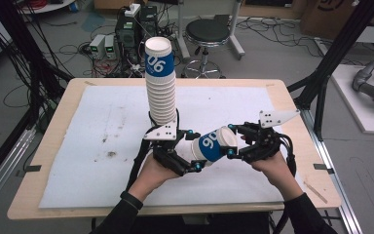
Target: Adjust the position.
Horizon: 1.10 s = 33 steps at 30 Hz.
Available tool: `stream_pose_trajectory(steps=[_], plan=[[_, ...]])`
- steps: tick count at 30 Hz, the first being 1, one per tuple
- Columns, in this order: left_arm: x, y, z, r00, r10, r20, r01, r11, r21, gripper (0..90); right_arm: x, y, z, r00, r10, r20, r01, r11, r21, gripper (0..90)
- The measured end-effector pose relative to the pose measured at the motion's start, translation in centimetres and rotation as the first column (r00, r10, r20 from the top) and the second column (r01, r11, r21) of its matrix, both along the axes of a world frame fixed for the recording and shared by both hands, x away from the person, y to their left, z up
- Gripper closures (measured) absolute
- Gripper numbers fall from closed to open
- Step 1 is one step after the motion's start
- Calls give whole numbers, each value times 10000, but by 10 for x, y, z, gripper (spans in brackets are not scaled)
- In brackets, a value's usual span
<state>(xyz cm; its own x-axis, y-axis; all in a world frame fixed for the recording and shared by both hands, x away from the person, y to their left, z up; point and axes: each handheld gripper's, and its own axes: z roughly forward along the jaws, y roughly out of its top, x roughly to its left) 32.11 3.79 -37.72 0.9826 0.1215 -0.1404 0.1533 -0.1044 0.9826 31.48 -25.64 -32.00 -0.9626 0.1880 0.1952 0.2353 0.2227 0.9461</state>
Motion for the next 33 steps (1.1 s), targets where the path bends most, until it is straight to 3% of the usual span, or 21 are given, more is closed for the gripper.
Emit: stream_pose_trajectory(steps=[4, 9, 10, 20, 30, 33], plan=[[0, -3, 0, 9999, -74, 89, 76, 9999, -133, 60, 1, -1, -1, 9999, 106, -123, -104, 9998, 183, 294], [1, -4, -2, 9999, -1, -112, 1, 10000, -17, 63, 0, 1, -1, 9999, 51, -113, -49, 9999, 162, 294], [1, -5, -2, 9998, -81, -189, 80, 10000, -31, 98, 0, 1, -2, 10000, -6, -98, 8, 9999, 160, 294], [0, -1, 2, 9993, -353, 137, 353, 9994, 7, 174, 2, 0, -4, 9996, 157, -225, -152, 9995, 262, 296], [-1, 3, 10, 9987, -263, 439, 234, 9976, 647, 183, 2, -1, -4, 9998, 123, -133, -124, 9999, -15, 269], [-1, 4, 13, 9984, -216, 519, 159, 9939, 1087, 184, 1, 0, -2, 9999, -14, -104, 8, 9987, -506, 199]])
